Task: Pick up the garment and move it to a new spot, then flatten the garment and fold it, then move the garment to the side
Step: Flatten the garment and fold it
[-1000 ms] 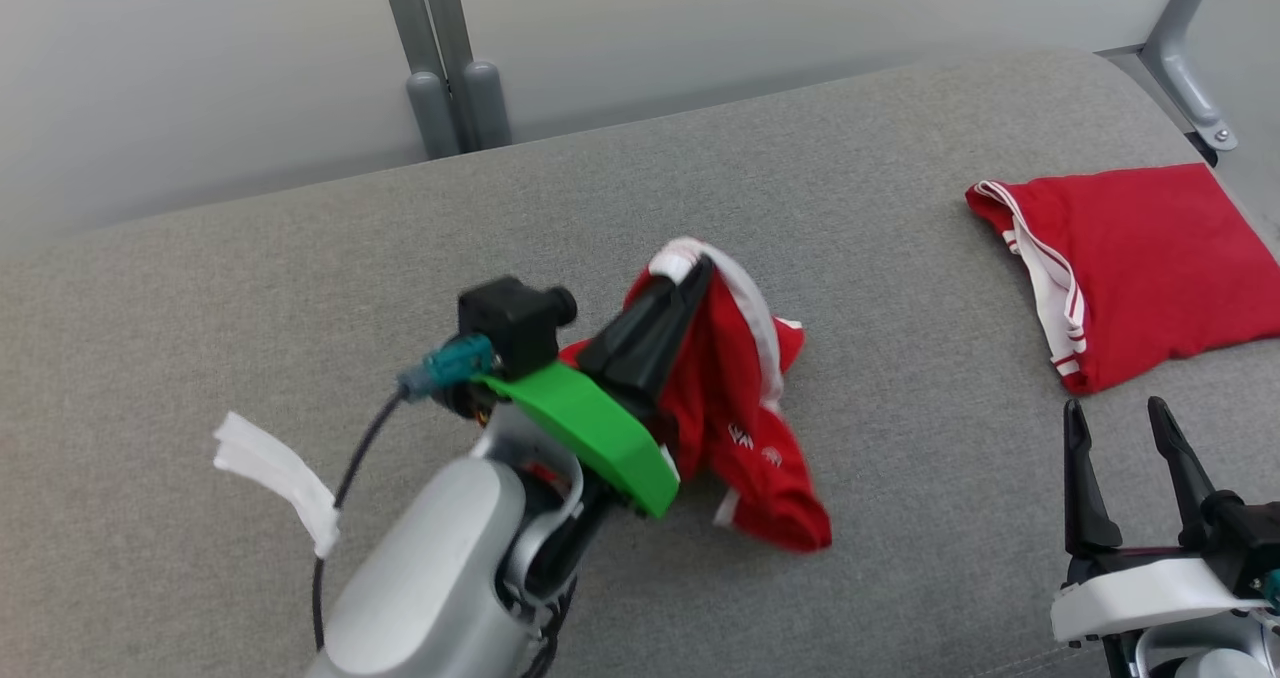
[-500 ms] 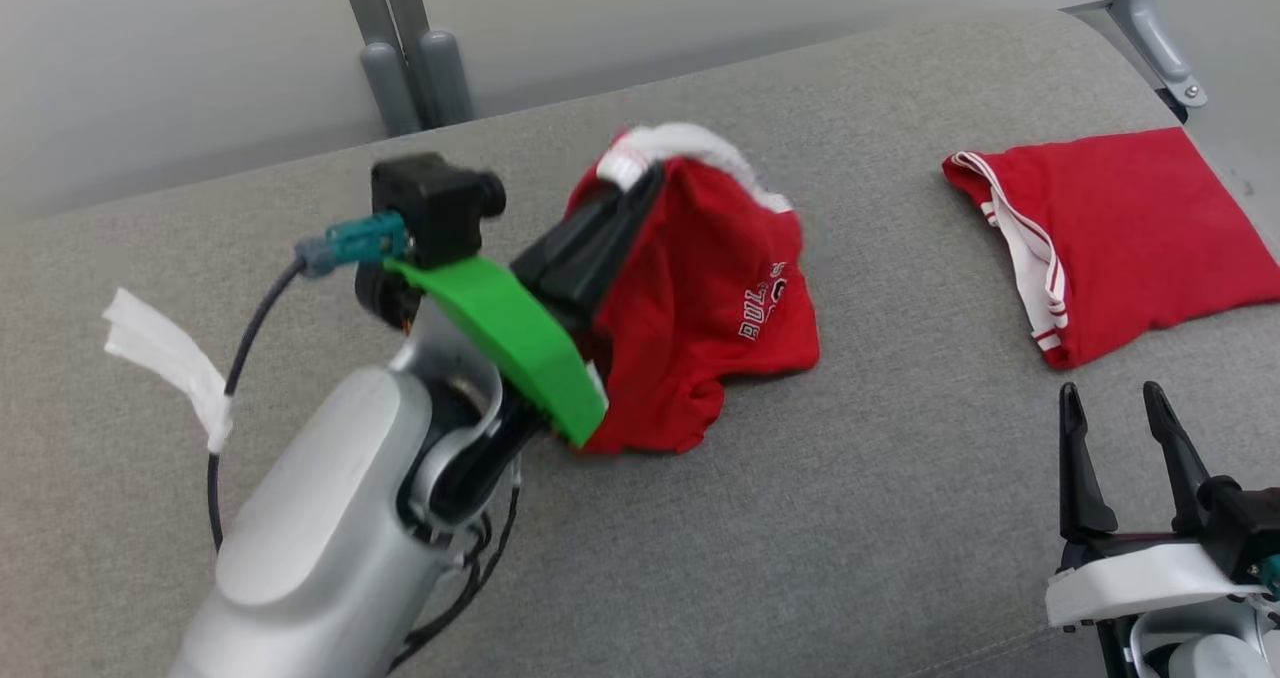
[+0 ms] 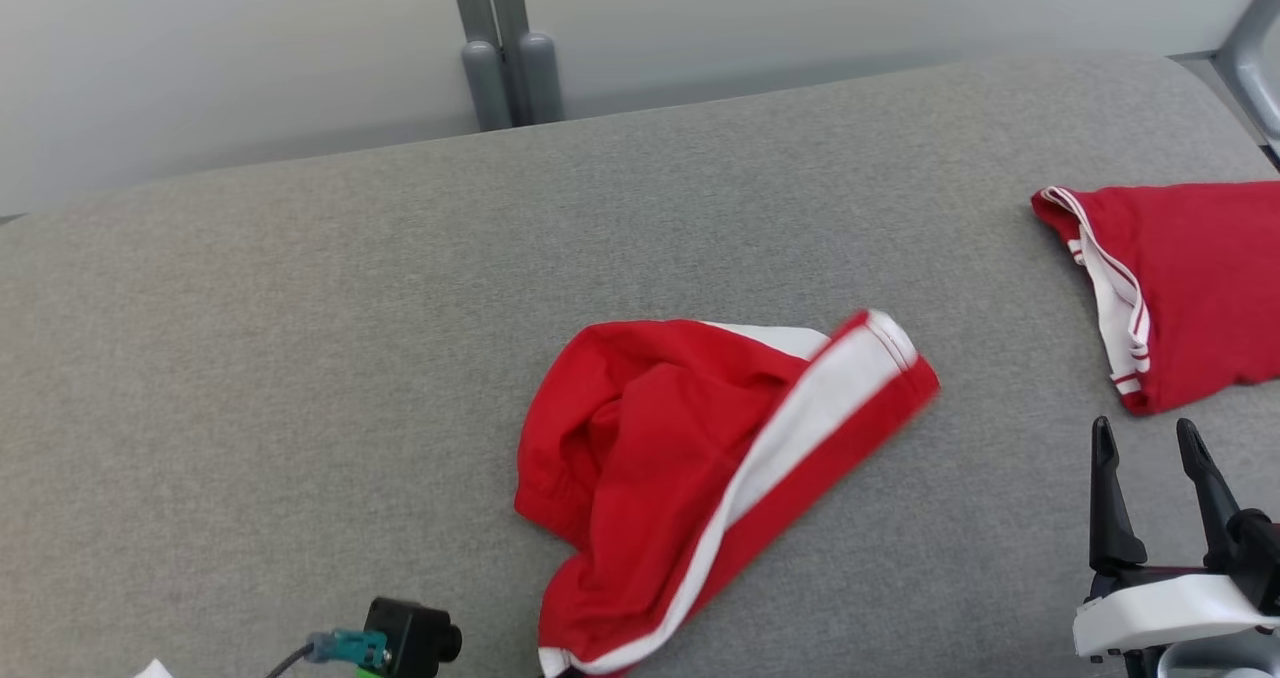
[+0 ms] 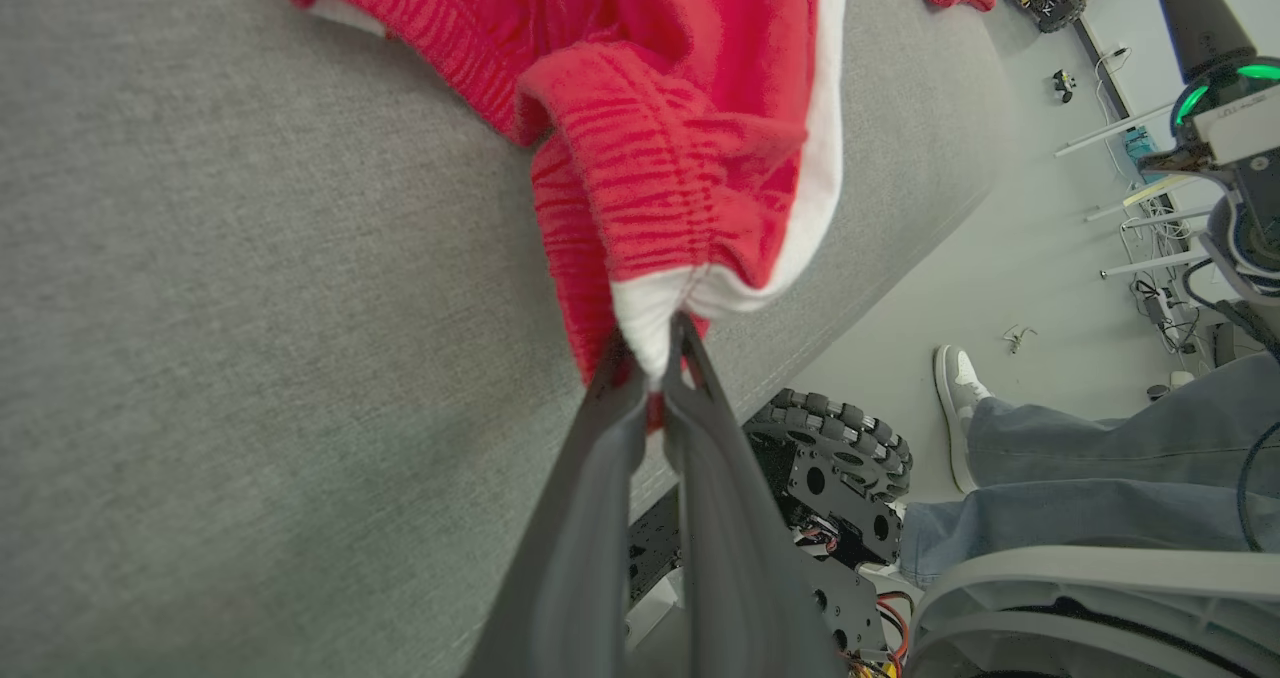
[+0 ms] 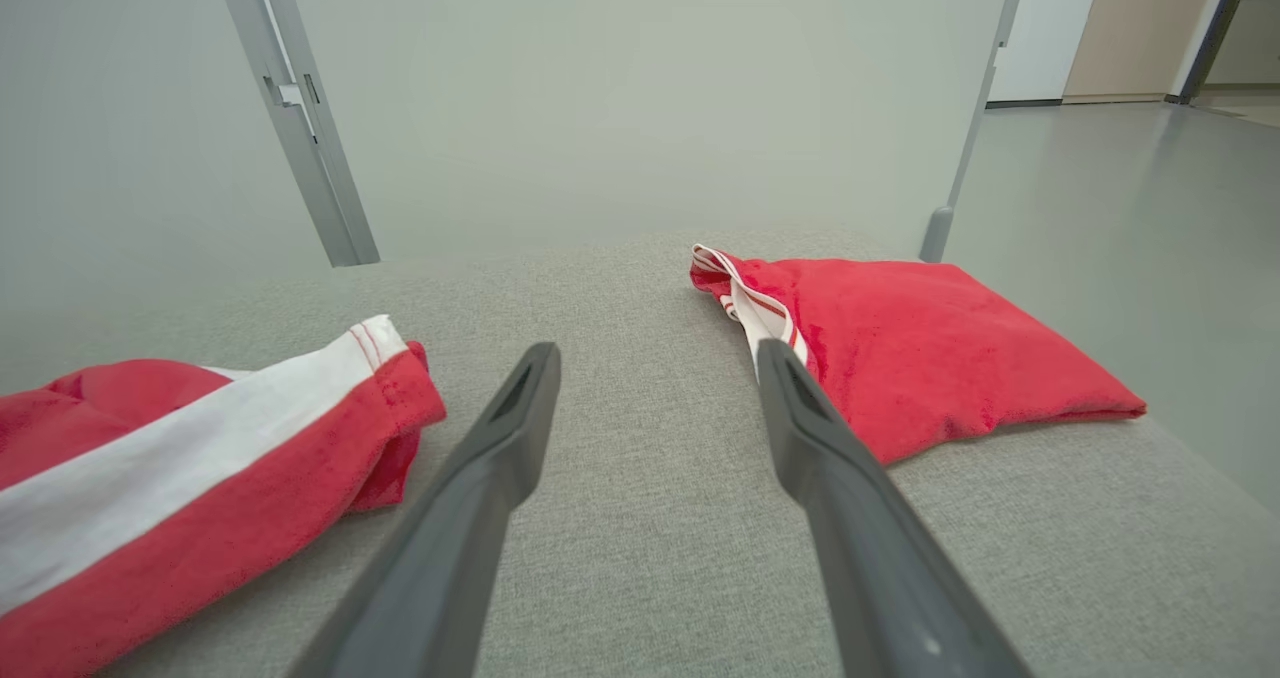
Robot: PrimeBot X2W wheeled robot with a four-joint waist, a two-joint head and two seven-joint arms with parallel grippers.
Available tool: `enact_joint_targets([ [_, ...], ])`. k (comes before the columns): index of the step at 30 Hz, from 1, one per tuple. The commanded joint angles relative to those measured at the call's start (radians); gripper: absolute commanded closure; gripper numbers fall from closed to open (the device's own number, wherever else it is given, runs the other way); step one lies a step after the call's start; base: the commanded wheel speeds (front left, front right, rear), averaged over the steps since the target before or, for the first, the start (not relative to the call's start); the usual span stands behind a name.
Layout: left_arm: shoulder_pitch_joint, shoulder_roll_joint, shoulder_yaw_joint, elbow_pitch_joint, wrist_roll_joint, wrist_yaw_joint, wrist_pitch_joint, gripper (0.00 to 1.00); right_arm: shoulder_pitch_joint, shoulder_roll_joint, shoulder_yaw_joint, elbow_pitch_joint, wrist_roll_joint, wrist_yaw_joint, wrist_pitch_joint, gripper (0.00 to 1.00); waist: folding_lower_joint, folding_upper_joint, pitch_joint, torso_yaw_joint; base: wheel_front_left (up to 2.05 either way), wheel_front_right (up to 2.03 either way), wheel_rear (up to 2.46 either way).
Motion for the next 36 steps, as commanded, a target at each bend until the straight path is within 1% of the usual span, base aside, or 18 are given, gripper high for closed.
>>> enact_joint_targets([
  [1,0.025,-0.002,-0.003,0.025,0.009,0.005,-0.013,1.0,0.013,-0.006,0.002,0.001,-0.005,0.0,0.0,0.0,0.0,0.0,-0.006,0.051,0.0,0.0,0.0],
  [4,0.048,-0.01,-0.007,0.102,0.016,0.006,-0.044,1.0,0.013,-0.014,0.012,0.009,-0.008,0.0,0.0,0.0,0.0,0.0,-0.015,0.079,0.0,0.0,0.0],
  [7,0.065,-0.033,0.0,0.168,-0.002,-0.001,-0.078,1.0,0.016,-0.017,0.012,0.012,-0.011,0.0,0.0,0.0,0.0,0.0,-0.027,0.101,0.0,0.0,0.0],
  [11,0.055,-0.045,-0.001,0.207,0.004,-0.015,-0.109,1.0,0.019,-0.025,0.009,0.013,-0.012,0.0,0.0,0.0,0.0,0.0,-0.032,0.122,0.0,0.0,0.0],
  [12,0.051,-0.048,0.003,0.21,0.008,-0.017,-0.122,0.91,0.02,-0.026,0.012,0.013,-0.013,0.0,0.0,0.0,0.0,0.0,-0.033,0.125,0.0,0.0,0.0],
  [13,0.046,-0.05,0.009,0.21,0.013,-0.019,-0.142,0.35,0.023,-0.027,0.013,0.012,-0.014,0.0,0.0,0.0,0.0,0.0,-0.034,0.128,0.0,0.0,0.0],
  [14,0.047,-0.052,0.012,0.213,0.008,-0.018,-0.15,0.0,0.023,-0.029,0.014,0.012,-0.015,0.0,0.0,0.0,0.0,0.0,-0.036,0.13,0.0,0.0,0.0],
  [16,0.047,-0.05,0.019,0.212,0.017,-0.016,-0.173,0.0,0.024,-0.031,0.018,0.009,-0.016,0.0,0.0,0.0,0.0,0.0,-0.041,0.132,0.0,0.0,0.0],
  [18,0.054,-0.041,0.03,0.208,0.038,0.0,-0.207,0.0,0.025,-0.031,0.022,0.004,-0.018,0.0,0.0,0.0,0.0,0.0,-0.048,0.13,0.0,0.0,0.0],
  [20,0.078,-0.031,0.038,0.203,0.056,0.031,-0.23,0.0,0.028,-0.034,0.025,-0.003,-0.021,0.0,0.0,0.0,0.0,0.0,-0.058,0.126,0.0,0.0,0.0],
  [22,0.098,-0.018,0.053,0.185,0.073,0.075,-0.252,0.0,0.034,-0.037,0.026,-0.009,-0.025,0.0,0.0,0.0,0.0,0.0,-0.07,0.12,0.0,0.0,0.0],
  [23,0.106,-0.016,0.072,0.167,0.073,0.1,-0.278,0.0,0.036,-0.038,0.025,-0.015,-0.028,0.0,0.0,0.0,0.0,0.0,-0.077,0.117,0.0,0.0,0.0],
  [24,0.115,-0.014,0.086,0.15,0.073,0.113,-0.302,0.0,0.039,-0.038,0.025,-0.018,-0.029,0.0,0.0,0.0,0.0,0.0,-0.085,0.115,0.0,0.0,0.0],
  [27,0.148,-0.019,0.15,0.087,0.091,0.174,-0.413,0.0,0.05,-0.04,0.017,-0.033,-0.029,0.0,0.0,0.0,0.0,0.0,-0.095,0.112,0.0,0.0,0.0],
  [30,0.165,-0.04,0.211,0.053,0.143,0.22,-0.47,0.0,0.06,-0.041,0.011,-0.041,-0.034,0.0,0.0,0.0,0.0,0.0,-0.105,0.115,0.0,0.0,0.0],
  [32,0.168,-0.046,0.242,0.05,0.208,0.246,-0.482,0.0,0.062,-0.042,0.007,-0.046,-0.034,0.0,0.0,0.0,0.0,0.0,-0.112,0.117,0.0,0.0,0.0],
  [35,0.179,-0.12,0.342,0.026,0.297,0.255,-0.485,0.0,0.06,-0.044,0.004,-0.06,-0.042,0.0,0.0,0.0,0.0,0.0,-0.119,0.123,0.0,0.0,0.0],
  [36,0.186,-0.131,0.369,0.032,0.346,0.252,-0.485,0.0,0.06,-0.043,0.004,-0.064,-0.042,0.0,0.0,0.0,0.0,0.0,-0.122,0.124,0.0,0.0,0.0],
])
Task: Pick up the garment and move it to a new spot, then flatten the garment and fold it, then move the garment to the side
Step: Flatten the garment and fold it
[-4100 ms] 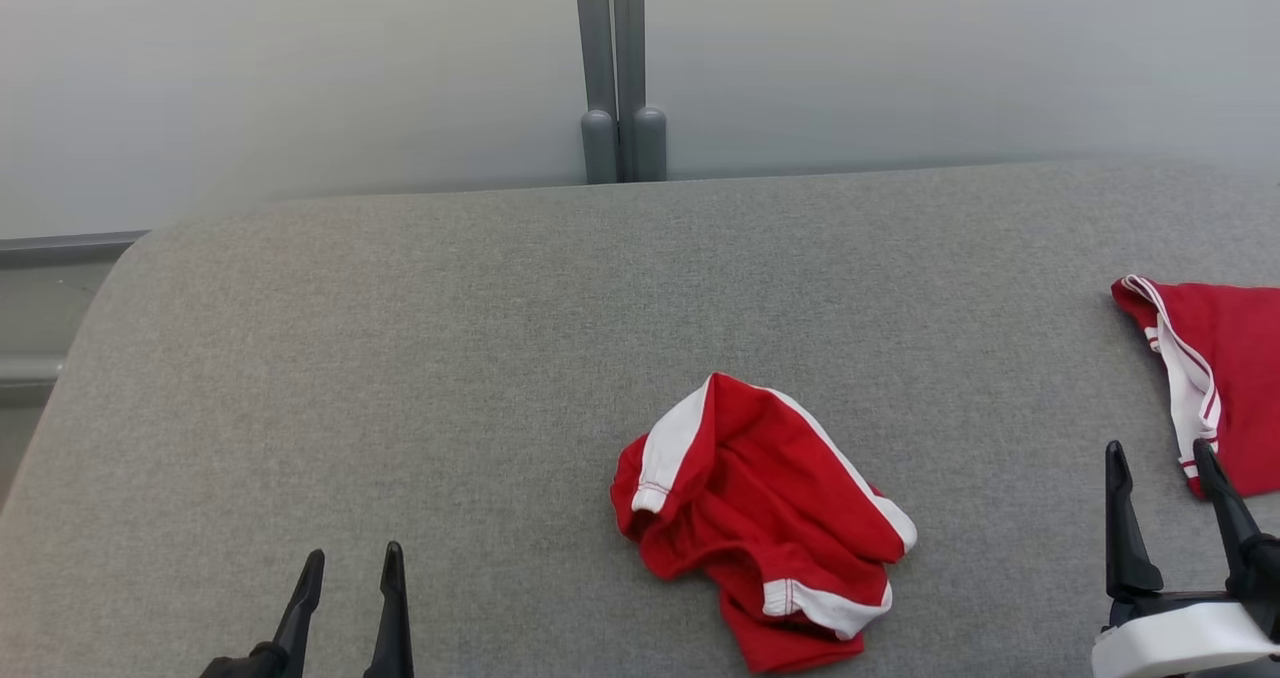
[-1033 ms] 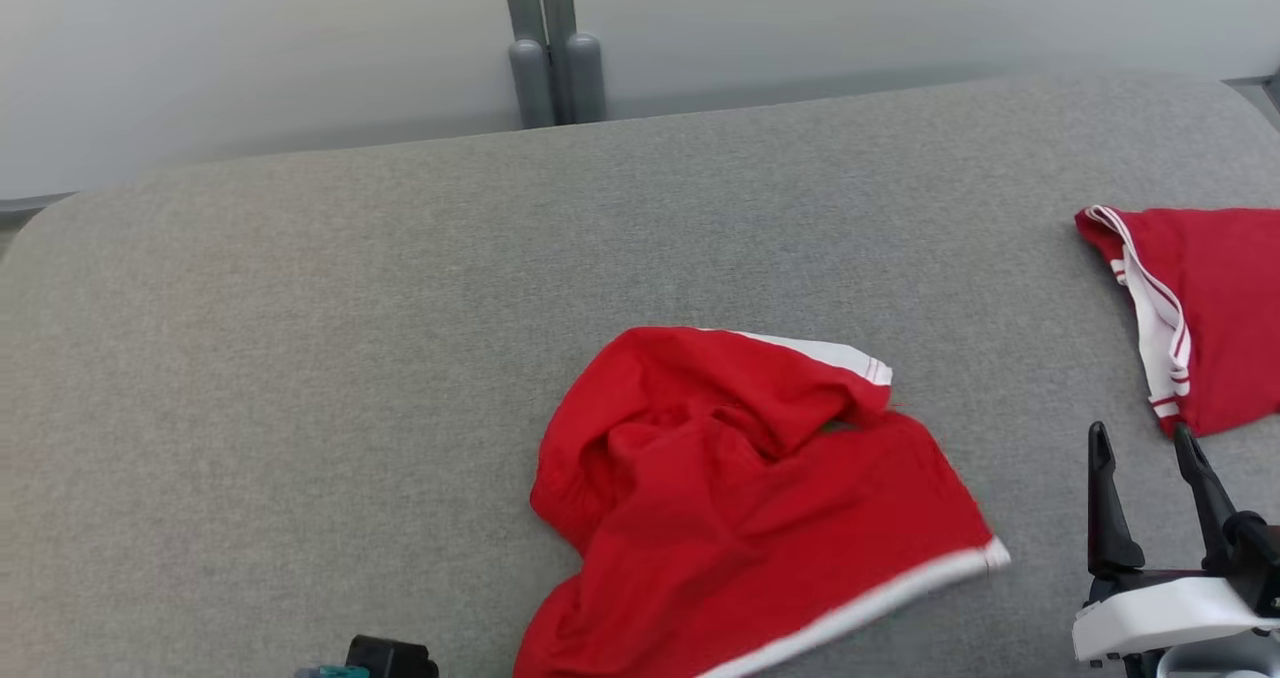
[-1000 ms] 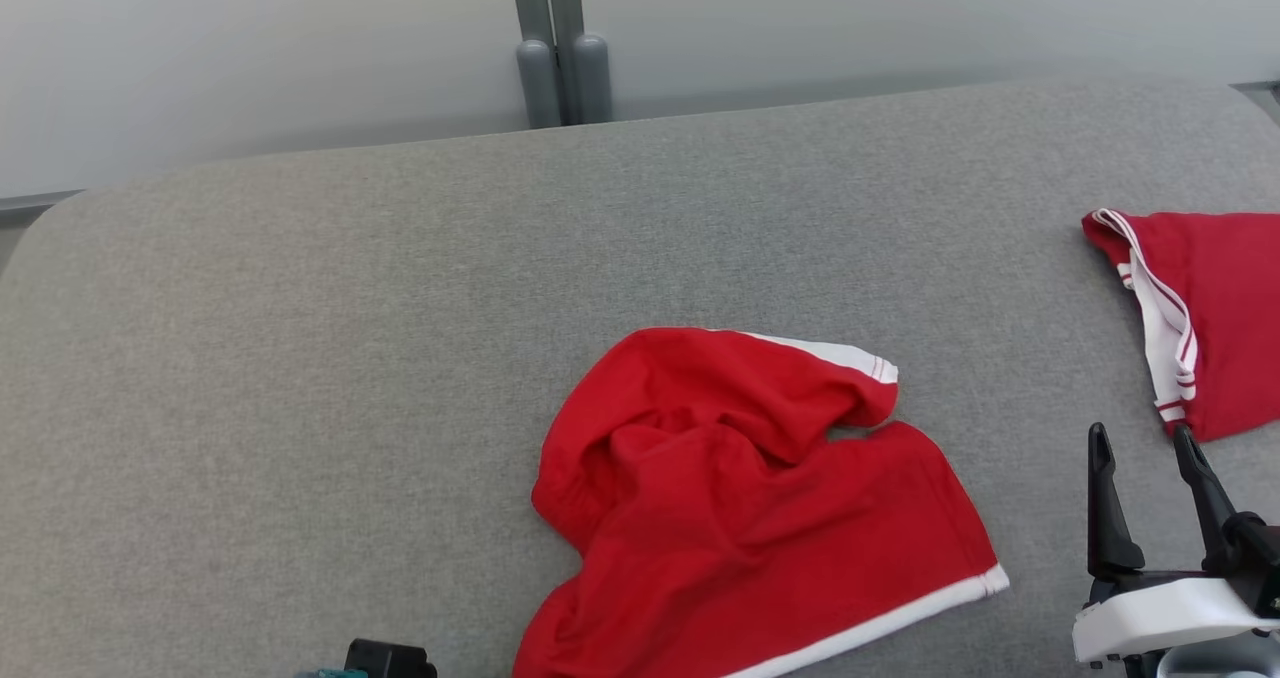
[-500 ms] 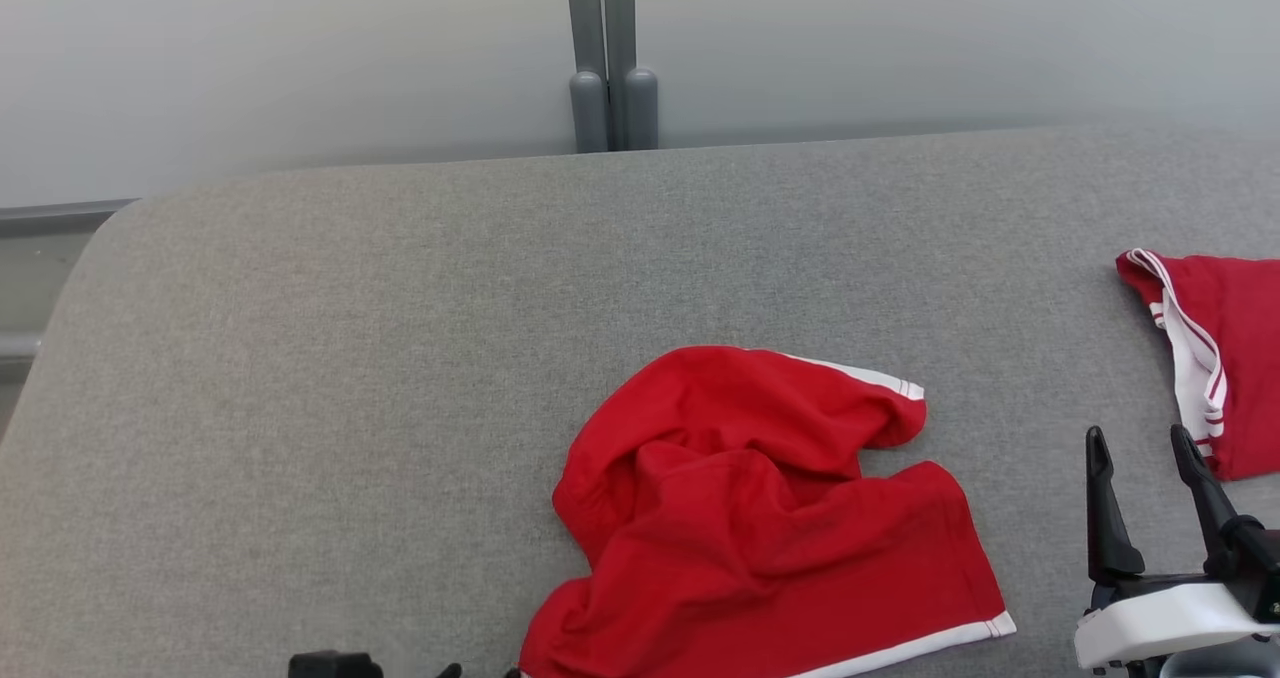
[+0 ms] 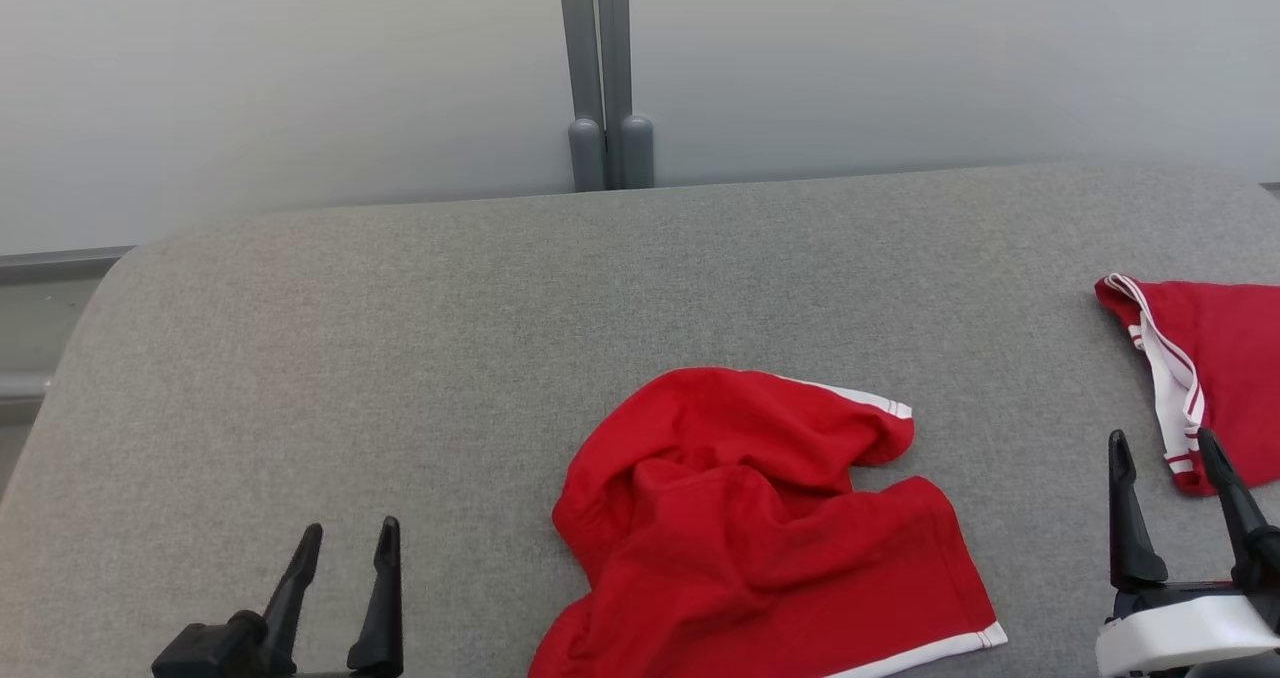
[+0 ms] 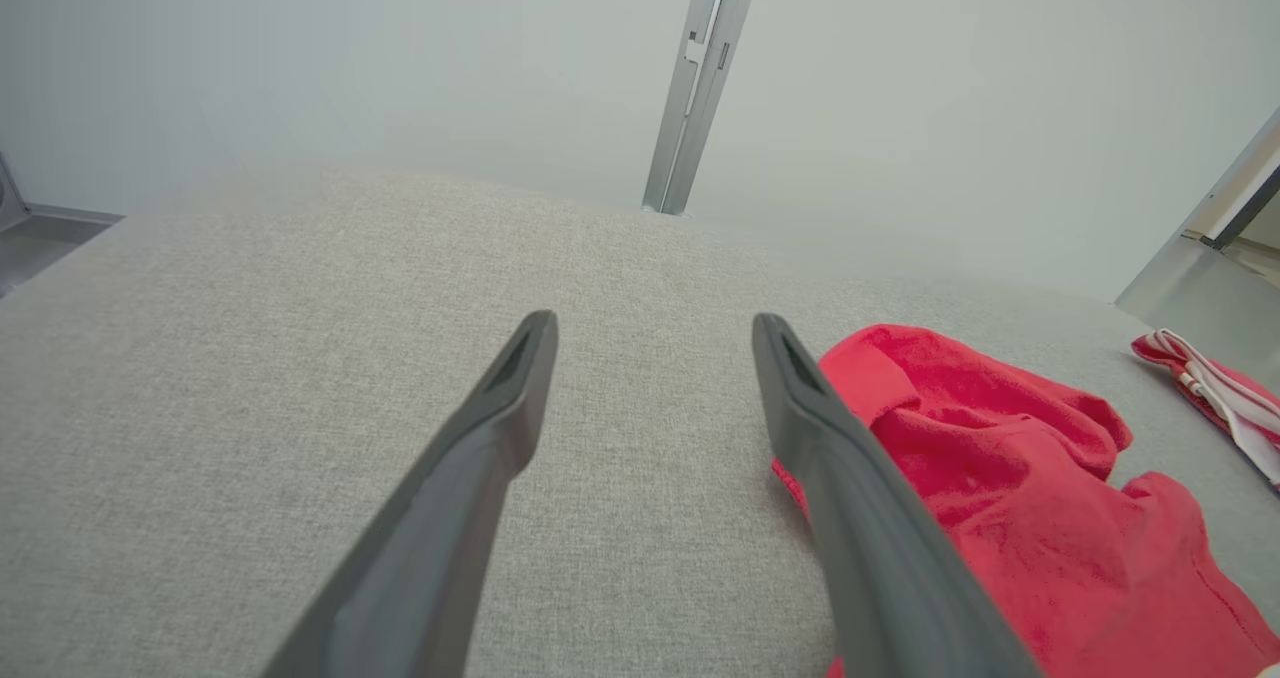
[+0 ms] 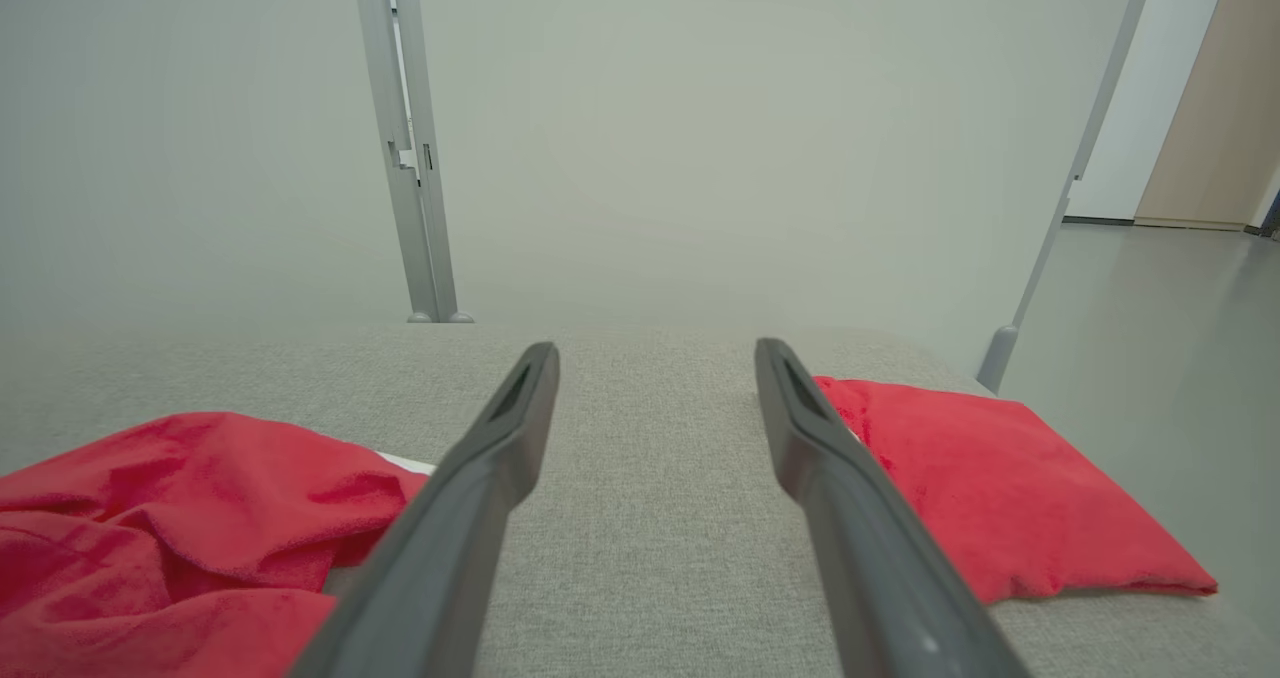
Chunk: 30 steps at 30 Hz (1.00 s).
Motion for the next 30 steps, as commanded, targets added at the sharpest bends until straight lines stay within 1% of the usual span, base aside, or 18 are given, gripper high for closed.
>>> enact_joint_targets([
  [1,0.026,-0.022,0.039,0.006,0.072,-0.008,-0.002,0.0,0.004,-0.003,0.005,-0.01,-0.005,0.0,0.0,0.0,0.0,-0.0001,-0.008,0.004,0.0,0.0,0.0],
  [4,0.041,-0.112,0.129,0.007,0.184,-0.042,-0.002,0.0,0.01,-0.005,0.011,-0.011,-0.011,0.0,0.0,0.0,0.0,-0.0001,-0.016,0.007,0.0,0.0,0.0],
  [6,0.058,-0.162,0.183,0.015,0.262,-0.079,-0.002,0.0,0.007,-0.002,0.016,-0.008,-0.013,0.0,0.0,0.0,0.0,-0.0001,-0.02,0.007,0.0,0.0,0.0],
  [8,0.073,-0.214,0.226,0.023,0.335,-0.126,-0.002,0.0,0.001,0.003,0.022,-0.002,-0.014,0.0,0.0,0.0,0.0,-0.0001,-0.021,0.008,0.0,0.0,0.0],
  [12,0.077,-0.268,0.274,0.056,0.423,-0.225,-0.002,0.0,-0.005,0.01,0.047,0.015,-0.014,0.0,0.0,0.0,0.0,-0.0001,-0.016,0.009,0.0,0.0,0.0],
  [14,0.071,-0.286,0.294,0.065,0.449,-0.252,-0.003,0.0,-0.008,0.013,0.057,0.025,-0.015,0.0,0.0,0.0,0.0,-0.0001,-0.013,0.01,0.0,0.0,0.0],
  [16,0.063,-0.299,0.309,0.068,0.465,-0.27,-0.003,0.0,-0.009,0.017,0.06,0.029,-0.016,0.0,0.0,0.0,0.0,-0.0001,-0.012,0.011,0.0,0.0,0.0],
  [20,0.051,-0.314,0.331,0.068,0.482,-0.289,-0.003,0.0,-0.01,0.024,0.066,0.035,-0.017,0.0,0.0,0.0,0.0,-0.0001,-0.012,0.01,0.0,0.0,0.0],
  [28,0.044,-0.322,0.328,0.071,0.496,-0.298,-0.003,0.0,-0.024,0.03,0.08,0.047,-0.01,0.0,0.0,0.0,0.0,-0.0001,-0.009,0.005,0.0,0.0,0.0],
  [30,0.058,-0.322,0.302,0.078,0.483,-0.298,-0.002,0.0,-0.019,0.032,0.103,0.075,0.005,0.0,0.0,0.0,0.0,-0.0001,-0.009,-0.003,0.0,0.0,0.0],
])
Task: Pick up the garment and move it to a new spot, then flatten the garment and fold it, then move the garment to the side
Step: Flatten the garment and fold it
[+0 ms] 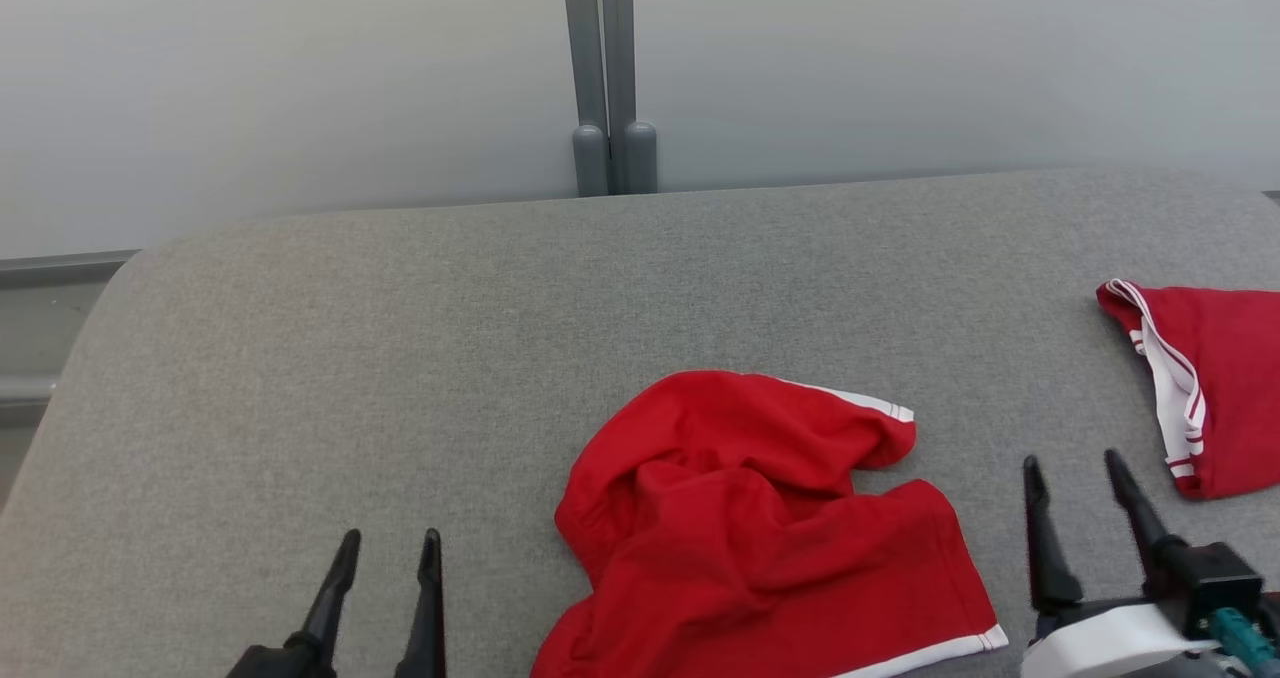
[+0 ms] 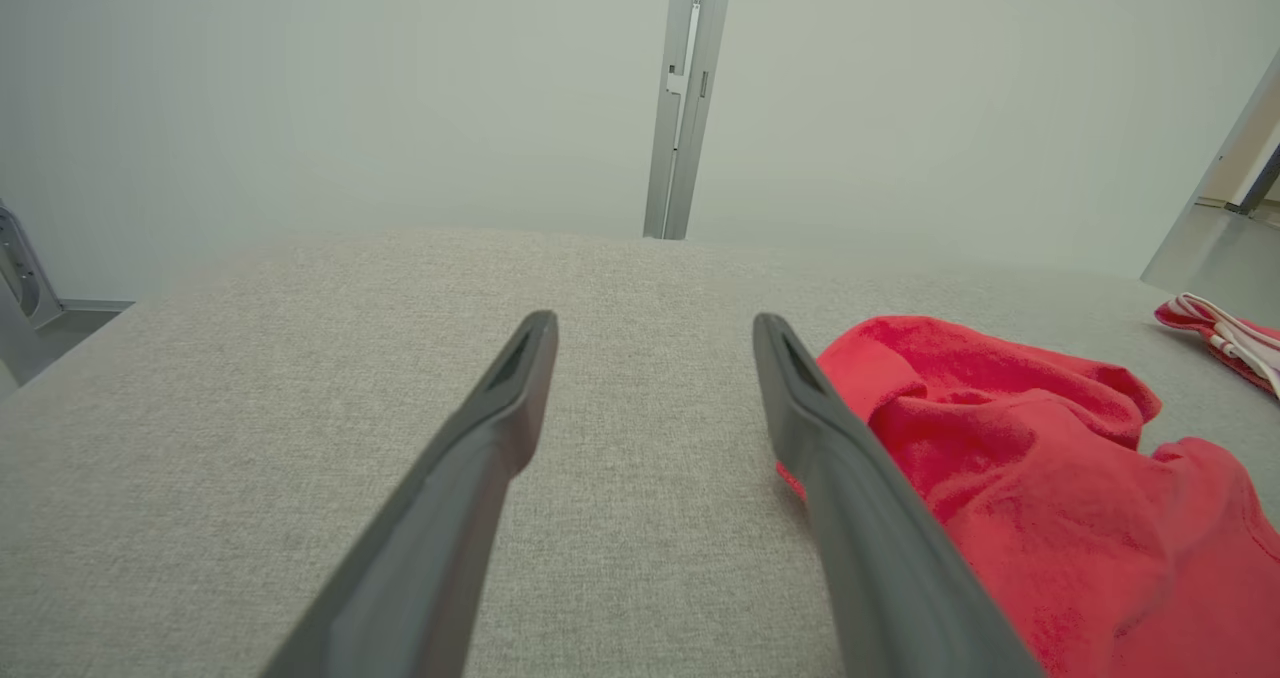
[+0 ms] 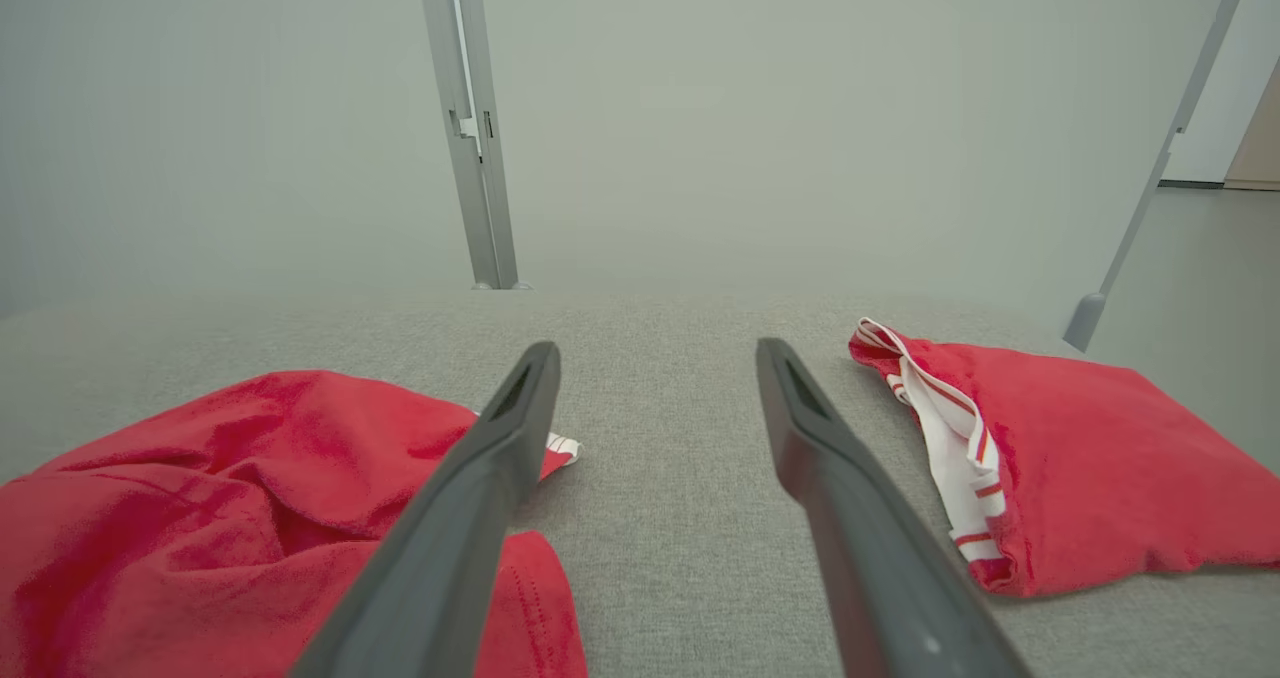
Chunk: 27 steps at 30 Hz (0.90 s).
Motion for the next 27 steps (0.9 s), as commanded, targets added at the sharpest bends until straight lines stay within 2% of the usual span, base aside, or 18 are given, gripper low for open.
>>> enact_joint_targets([
  [1,0.004,0.001,-0.02,0.002,-0.014,-0.003,-0.003,0.0,0.005,-0.002,0.025,0.035,0.009,0.0,0.0,0.0,0.0,0.0,-0.001,-0.008,0.0,0.0,0.0],
  [5,0.058,0.07,-0.113,0.041,-0.076,-0.002,-0.001,0.0,0.0,-0.051,0.111,0.16,0.017,0.0,0.012,0.0,0.0,0.0,-0.004,-0.017,0.0,0.0,0.0],
  [8,0.067,0.139,-0.191,0.067,-0.139,-0.002,0.064,0.0,-0.026,-0.084,0.166,0.227,0.027,0.0,0.088,0.0,0.0,0.0,-0.003,-0.02,0.0,0.0,0.0],
  [12,0.09,0.198,-0.246,0.061,-0.204,-0.002,0.175,0.0,-0.032,-0.113,0.201,0.262,0.046,0.0,0.202,0.0,0.0,0.0,0.002,-0.016,0.0,0.0,0.0],
  [16,0.079,0.225,-0.282,0.076,-0.251,-0.002,0.265,0.0,-0.032,-0.126,0.214,0.274,0.068,0.0,0.288,0.0,0.0,0.0,0.013,-0.005,0.0,0.0,0.0],
  [19,0.056,0.223,-0.311,0.099,-0.275,-0.002,0.305,0.0,-0.027,-0.136,0.219,0.282,0.073,-0.001,0.338,0.0,0.0,0.0,0.024,-0.002,0.0,0.0,0.0],
  [27,0.004,0.23,-0.364,0.129,-0.316,-0.002,0.285,0.0,-0.018,-0.142,0.234,0.268,0.093,0.0,0.385,0.0,0.0,0.0,0.055,-0.013,0.0,0.0,0.0],
])
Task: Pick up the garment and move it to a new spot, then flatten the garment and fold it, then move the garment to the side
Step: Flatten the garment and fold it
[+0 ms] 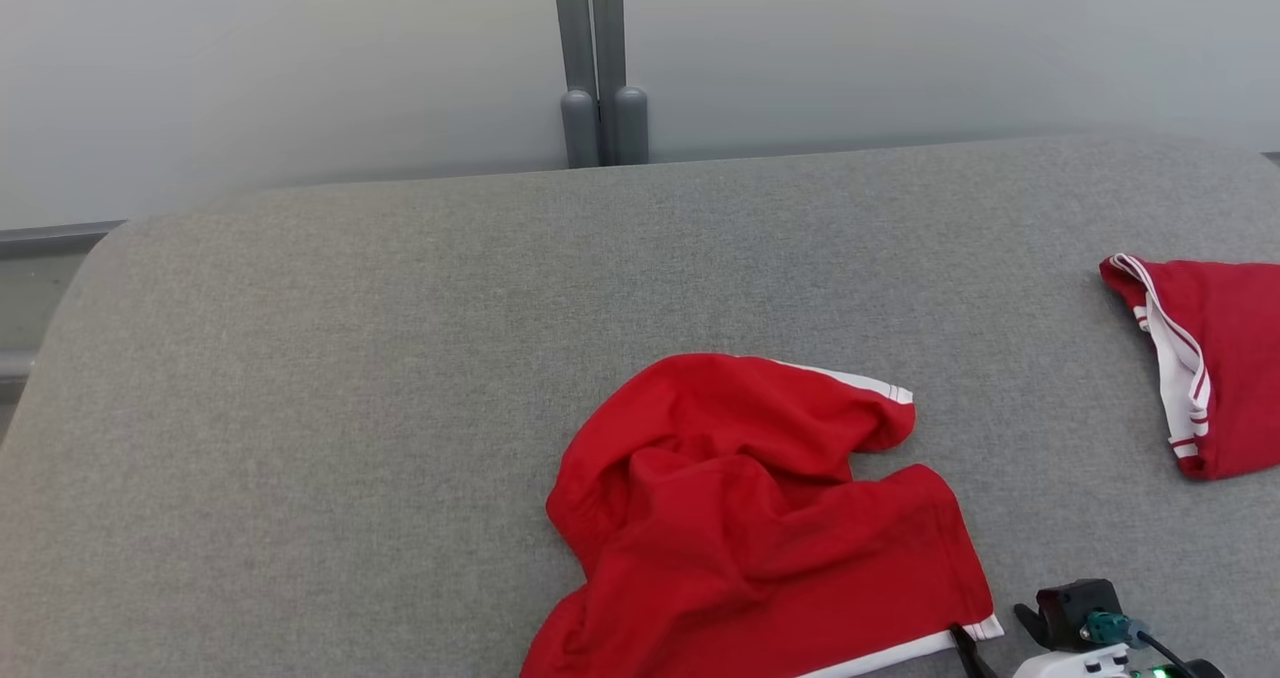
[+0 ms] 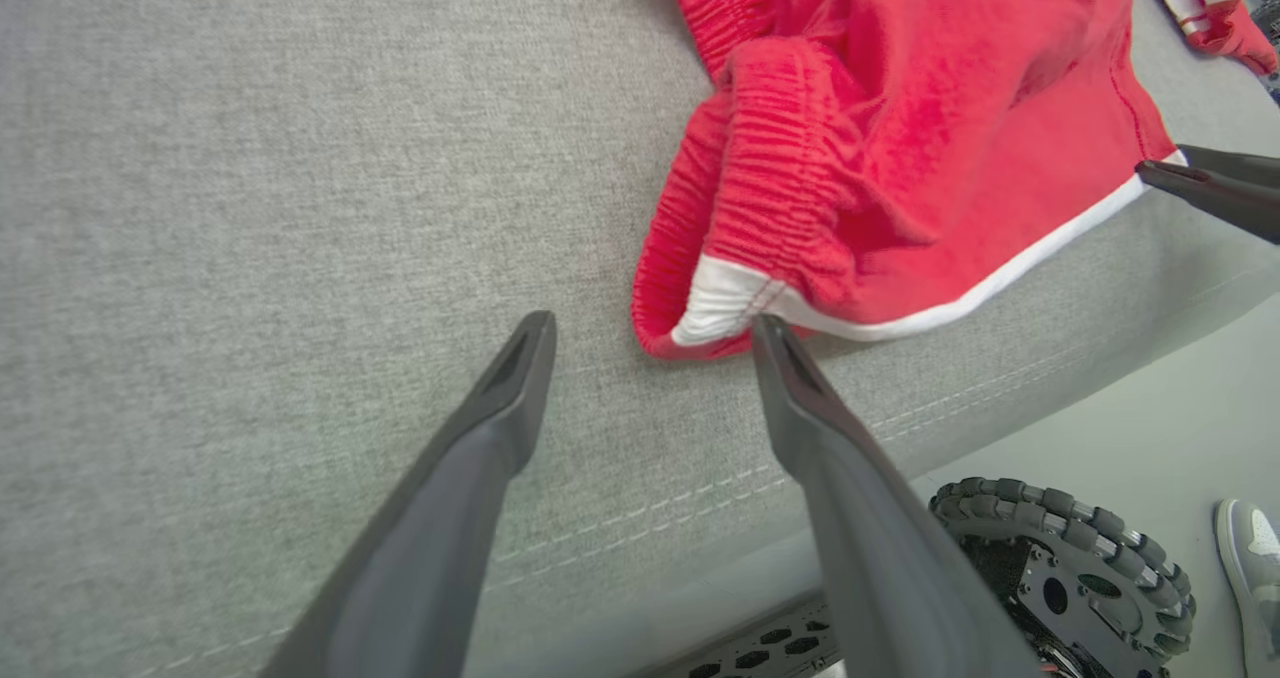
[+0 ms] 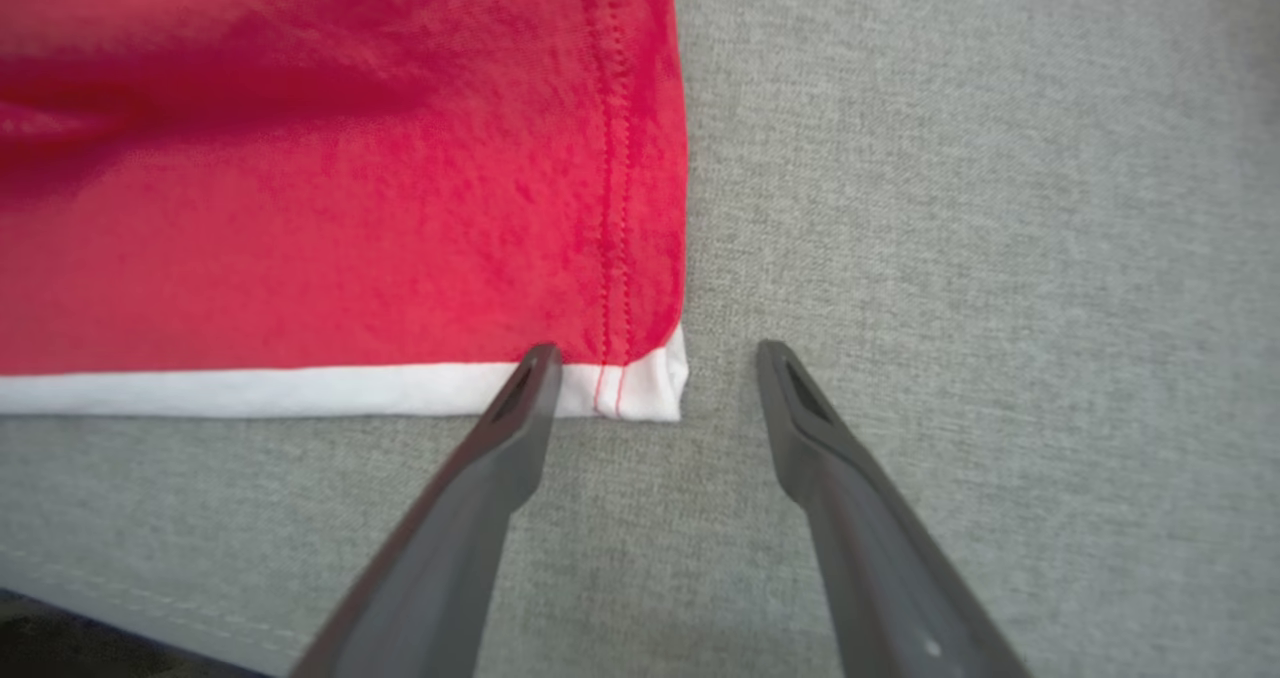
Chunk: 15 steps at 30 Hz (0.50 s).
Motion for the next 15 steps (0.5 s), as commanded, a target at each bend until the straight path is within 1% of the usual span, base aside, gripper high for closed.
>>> enact_joint_targets([
  [1,-0.022,0.007,-0.003,0.013,-0.001,0.001,-0.001,0.0,0.005,-0.004,0.007,-0.001,0.008,-0.001,0.012,0.0,0.0,-0.0001,0.008,-0.006,0.0,0.0,0.0],
  [6,-0.066,0.0,-0.042,0.041,-0.028,0.001,-0.006,0.0,-0.018,-0.007,0.035,-0.008,0.03,0.0,0.027,0.0,0.0,-0.0001,0.034,-0.02,0.0,0.0,0.0],
  [7,-0.073,0.005,-0.055,0.045,-0.03,0.001,-0.003,0.14,-0.021,-0.007,0.041,-0.004,0.039,0.0,0.033,0.0,0.0,-0.0001,0.039,-0.022,0.0,0.0,0.0],
  [8,-0.084,0.008,-0.063,0.051,-0.04,0.001,-0.007,0.53,-0.026,-0.007,0.049,-0.001,0.047,0.0,0.038,0.0,0.0,-0.0001,0.043,-0.024,0.0,0.0,0.0],
  [9,-0.091,0.008,-0.067,0.057,-0.047,0.001,-0.012,0.8,-0.03,-0.008,0.052,0.002,0.052,0.0,0.042,0.29,0.0,-0.0001,0.045,-0.025,0.0,0.0,0.0],
  [10,-0.098,0.01,-0.078,0.06,-0.056,0.001,-0.014,1.0,-0.035,-0.007,0.06,0.005,0.06,0.0,0.045,0.59,0.0,-0.0001,0.047,-0.026,0.0,0.0,0.0],
  [11,-0.104,0.012,-0.084,0.066,-0.064,0.001,-0.015,1.0,-0.037,-0.007,0.069,0.007,0.07,0.0,0.05,0.92,0.0,-0.0001,0.048,-0.027,0.0,0.0,0.0],
  [12,-0.112,0.019,-0.098,0.074,-0.07,0.001,-0.014,1.0,-0.043,-0.011,0.087,0.009,0.083,0.0,0.052,1.0,0.0,-0.0001,0.049,-0.03,0.0,0.0,0.0],
  [15,-0.119,0.03,-0.113,0.074,-0.094,0.001,-0.022,1.0,-0.047,-0.023,0.117,-0.003,0.139,0.0,0.064,1.0,0.0,-0.0001,0.046,-0.035,0.0,0.0,0.0],
])
